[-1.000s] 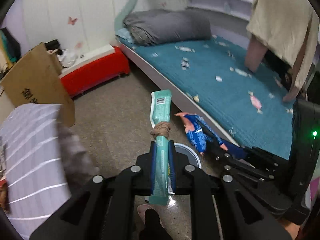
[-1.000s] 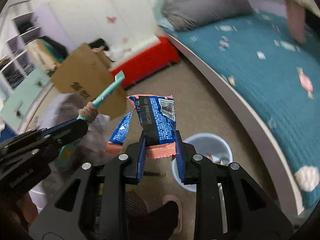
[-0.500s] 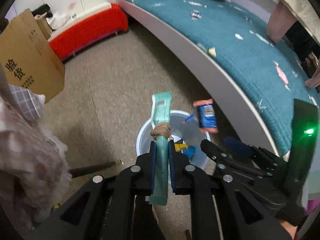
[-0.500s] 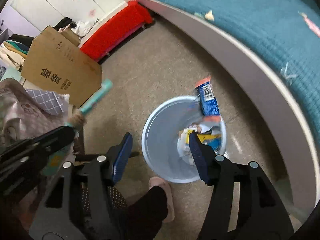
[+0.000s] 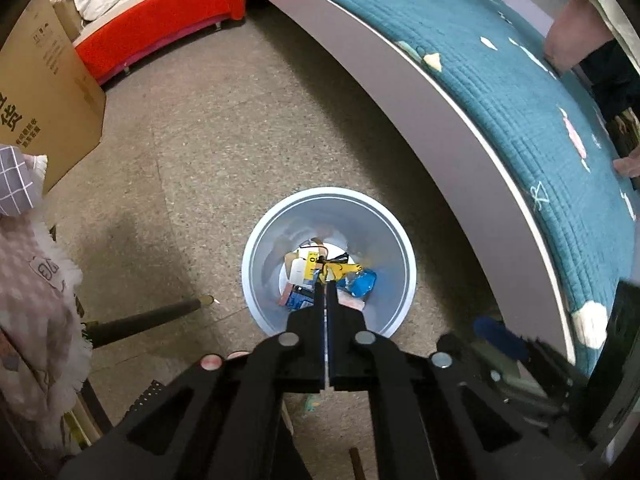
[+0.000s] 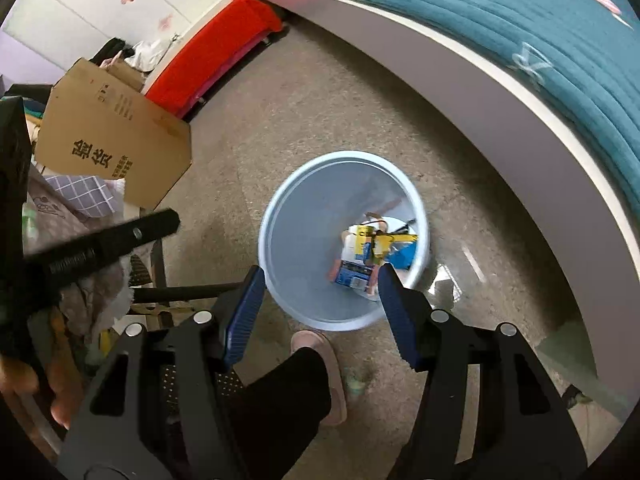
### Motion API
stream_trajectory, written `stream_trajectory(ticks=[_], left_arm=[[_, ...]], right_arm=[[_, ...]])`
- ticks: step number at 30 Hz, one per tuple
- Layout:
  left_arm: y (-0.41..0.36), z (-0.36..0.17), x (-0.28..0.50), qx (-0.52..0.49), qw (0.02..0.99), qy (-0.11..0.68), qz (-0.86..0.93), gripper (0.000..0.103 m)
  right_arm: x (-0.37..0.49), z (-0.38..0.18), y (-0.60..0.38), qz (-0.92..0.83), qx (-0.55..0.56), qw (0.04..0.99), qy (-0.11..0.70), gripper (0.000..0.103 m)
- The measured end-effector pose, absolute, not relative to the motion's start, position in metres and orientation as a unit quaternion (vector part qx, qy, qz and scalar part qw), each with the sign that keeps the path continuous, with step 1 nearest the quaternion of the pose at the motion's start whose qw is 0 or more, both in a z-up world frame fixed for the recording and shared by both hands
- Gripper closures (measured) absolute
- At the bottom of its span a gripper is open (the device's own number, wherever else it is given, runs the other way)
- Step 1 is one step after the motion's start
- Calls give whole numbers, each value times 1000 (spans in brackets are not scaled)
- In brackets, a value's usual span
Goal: Collect trash
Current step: 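Carry toothbrush and wrapper to the bucket and open both tools over it, then return both tools to the table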
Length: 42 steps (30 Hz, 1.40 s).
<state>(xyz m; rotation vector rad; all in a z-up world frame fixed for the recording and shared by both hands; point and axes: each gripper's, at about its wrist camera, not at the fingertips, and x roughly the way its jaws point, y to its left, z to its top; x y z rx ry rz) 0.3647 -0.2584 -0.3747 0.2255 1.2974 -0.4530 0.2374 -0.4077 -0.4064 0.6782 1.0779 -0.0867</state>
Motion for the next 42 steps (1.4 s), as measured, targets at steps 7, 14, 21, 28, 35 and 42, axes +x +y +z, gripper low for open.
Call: stream_trajectory(ticks=[7,14,21,28,35,42], left_arm=[[-265,-384,346,127,752,609,-216,97],[-257,-336,324,145,798,557,-180,38],[-241,-244,292,142,856,471,-161,29],[-208,-153,250,127,896,390,-169,24],[-128,-80,212,125,930,316,-141,22],[-4,-36,206,86,944,304,-93,19]], right_arm=[[231,-407,-401,-46,318,803,502,44],[227,-372,-391,-37,314,816,484,44],[208,-292,-375,-10,301,854,424,44],[186,-207,-335,32,269,891,364,41],[175,-137,-271,83,213,918,324,40],[191,-95,-181,154,149,924,317,39]])
